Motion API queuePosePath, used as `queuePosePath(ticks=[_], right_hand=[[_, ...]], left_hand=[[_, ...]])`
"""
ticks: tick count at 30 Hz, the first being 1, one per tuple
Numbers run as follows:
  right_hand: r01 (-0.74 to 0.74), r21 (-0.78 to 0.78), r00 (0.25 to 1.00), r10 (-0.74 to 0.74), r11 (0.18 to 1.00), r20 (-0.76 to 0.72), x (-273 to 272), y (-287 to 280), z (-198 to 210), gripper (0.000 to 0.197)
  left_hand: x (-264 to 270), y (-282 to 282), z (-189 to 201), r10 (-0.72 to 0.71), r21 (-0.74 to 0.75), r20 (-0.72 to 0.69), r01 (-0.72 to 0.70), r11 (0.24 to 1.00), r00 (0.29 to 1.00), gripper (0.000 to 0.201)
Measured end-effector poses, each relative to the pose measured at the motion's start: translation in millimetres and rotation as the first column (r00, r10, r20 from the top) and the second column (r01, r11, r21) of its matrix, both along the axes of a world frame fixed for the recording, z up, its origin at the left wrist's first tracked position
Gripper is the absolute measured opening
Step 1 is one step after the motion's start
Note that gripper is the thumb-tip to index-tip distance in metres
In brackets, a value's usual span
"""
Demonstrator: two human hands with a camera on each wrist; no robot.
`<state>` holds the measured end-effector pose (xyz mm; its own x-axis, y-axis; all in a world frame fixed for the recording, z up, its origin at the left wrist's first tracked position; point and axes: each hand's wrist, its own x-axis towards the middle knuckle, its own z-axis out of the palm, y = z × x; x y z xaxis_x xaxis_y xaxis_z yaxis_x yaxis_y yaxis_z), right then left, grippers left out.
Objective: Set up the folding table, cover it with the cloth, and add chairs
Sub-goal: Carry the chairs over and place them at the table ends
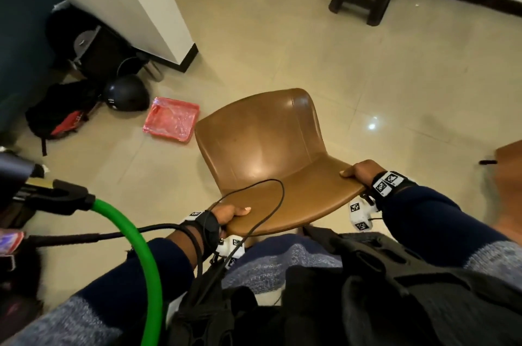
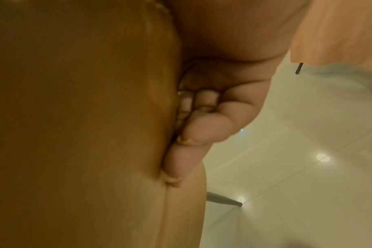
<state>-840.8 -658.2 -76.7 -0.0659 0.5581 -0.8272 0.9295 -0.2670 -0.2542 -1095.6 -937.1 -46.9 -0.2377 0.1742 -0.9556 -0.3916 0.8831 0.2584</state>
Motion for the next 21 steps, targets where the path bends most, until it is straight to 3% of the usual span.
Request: queuePosePath(ticks=[5,8,11,12,14,16,19,21], right_hand=[[0.086,-0.028,0.996,-0.087,0.996,-0.013,-1.0,-3.0,0.5,0.036],[0.134,-0.083,0.99,-0.138,0.987,-0.037,-1.3,-1.2,1.7,0.04],[0.079,-0.129,0.994,-0.089,0.988,-0.071,-1.0,5.0,-2.9,0.043],[0.043,-0.143,0.995,-0.054,0.989,-0.078,-1.5,7.7,-3.6,0.042],[-0.039,-0.161,0.995,0.024,0.986,-0.095,-1.1,13.5,-6.2,0.043],[-0.116,-0.168,0.989,0.098,0.979,-0.111,2.2,18.9,-7.5,0.043],[-0.145,-0.147,0.983,0.126,0.978,-0.135,15.4,33.6,-4.7,0.036],[-0.13,-0.119,0.982,0.111,0.984,-0.153,36.7,53.7,1.1,0.033]], left_hand=[[7.5,14.6,43.1,-0.089,-0.042,0.071,0.092,0.995,0.994,0.029],[-6.3,11.2,-2.2,-0.089,-0.1,0.186,0.109,0.989,0.978,0.019],[-15.5,4.0,-42.6,-0.071,-0.054,0.192,0.083,0.995,0.979,0.075],[-21.7,-6.4,-73.8,-0.066,-0.065,0.174,0.078,0.995,0.983,0.087],[-22.4,-10.8,-77.3,-0.082,-0.103,0.15,0.098,0.99,0.985,0.102],[-12.4,1.6,-55.4,-0.033,-0.132,0.071,0.042,0.99,0.997,0.088],[22.2,40.4,9.6,-0.03,-0.116,-0.091,0.02,0.993,0.995,0.032],[47.7,68.5,35.1,-0.066,-0.098,-0.154,0.051,0.994,0.986,0.012]])
